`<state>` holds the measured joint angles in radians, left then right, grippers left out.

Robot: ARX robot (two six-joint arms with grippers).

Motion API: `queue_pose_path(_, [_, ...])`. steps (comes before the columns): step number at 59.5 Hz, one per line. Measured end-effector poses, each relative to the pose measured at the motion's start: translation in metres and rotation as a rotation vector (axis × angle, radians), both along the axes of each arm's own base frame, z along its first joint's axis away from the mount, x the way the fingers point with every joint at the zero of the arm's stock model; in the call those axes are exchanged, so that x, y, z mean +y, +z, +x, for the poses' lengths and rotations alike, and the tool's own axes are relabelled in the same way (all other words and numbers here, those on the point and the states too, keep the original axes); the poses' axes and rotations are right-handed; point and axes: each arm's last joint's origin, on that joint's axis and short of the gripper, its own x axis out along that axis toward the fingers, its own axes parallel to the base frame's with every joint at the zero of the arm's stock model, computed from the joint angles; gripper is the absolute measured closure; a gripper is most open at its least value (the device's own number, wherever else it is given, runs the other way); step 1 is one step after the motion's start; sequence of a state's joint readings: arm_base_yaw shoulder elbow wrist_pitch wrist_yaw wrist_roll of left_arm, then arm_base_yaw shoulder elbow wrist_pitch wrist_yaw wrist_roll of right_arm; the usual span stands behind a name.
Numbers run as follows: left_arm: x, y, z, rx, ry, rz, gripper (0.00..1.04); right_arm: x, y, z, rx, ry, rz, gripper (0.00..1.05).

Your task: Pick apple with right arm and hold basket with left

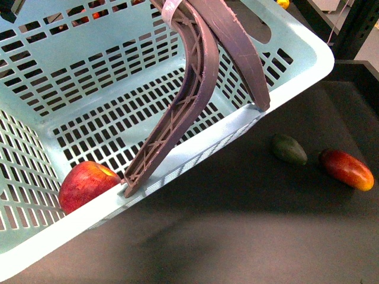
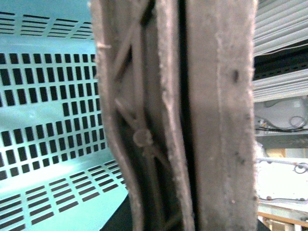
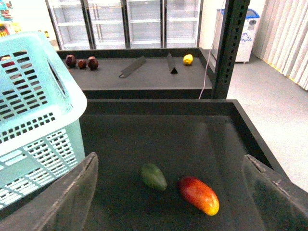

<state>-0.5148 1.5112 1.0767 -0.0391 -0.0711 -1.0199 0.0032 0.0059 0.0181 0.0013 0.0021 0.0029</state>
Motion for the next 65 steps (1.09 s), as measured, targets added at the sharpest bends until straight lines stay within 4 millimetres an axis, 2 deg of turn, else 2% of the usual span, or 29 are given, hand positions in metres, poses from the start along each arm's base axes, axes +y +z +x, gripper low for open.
queue_pose_path(5, [0.007,-0.002,0.005,-0.03,0.045,-0.106,0.91,0.0,0.0,0.0,0.0,0.0,0.0,0.09])
queue_pose_path(12, [0.033,-0.004,0.015,0.016,0.158,-0.233,0.91,0.0,0.0,0.0,0.0,0.0,0.0,0.09])
queue_pose_path(25, [0.078,-0.012,0.027,0.053,0.354,-0.314,0.91,0.0,0.0,0.0,0.0,0.0,0.0,0.09])
queue_pose_path(31, [0.104,-0.026,0.035,0.077,0.473,-0.311,0.91,0.0,0.0,0.0,0.0,0.0,0.0,0.09])
queue_pose_path(38, [0.141,-0.064,0.055,0.169,0.658,-0.287,0.91,0.0,0.0,0.0,0.0,0.0,0.0,0.09])
queue_pose_path(49, [0.166,-0.098,0.069,0.291,0.844,-0.302,0.91,0.0,0.0,0.0,0.0,0.0,0.0,0.09])
queue_pose_path(65, [0.175,-0.117,0.07,0.367,0.897,-0.276,0.91,0.0,0.0,0.0,0.0,0.0,0.0,0.09])
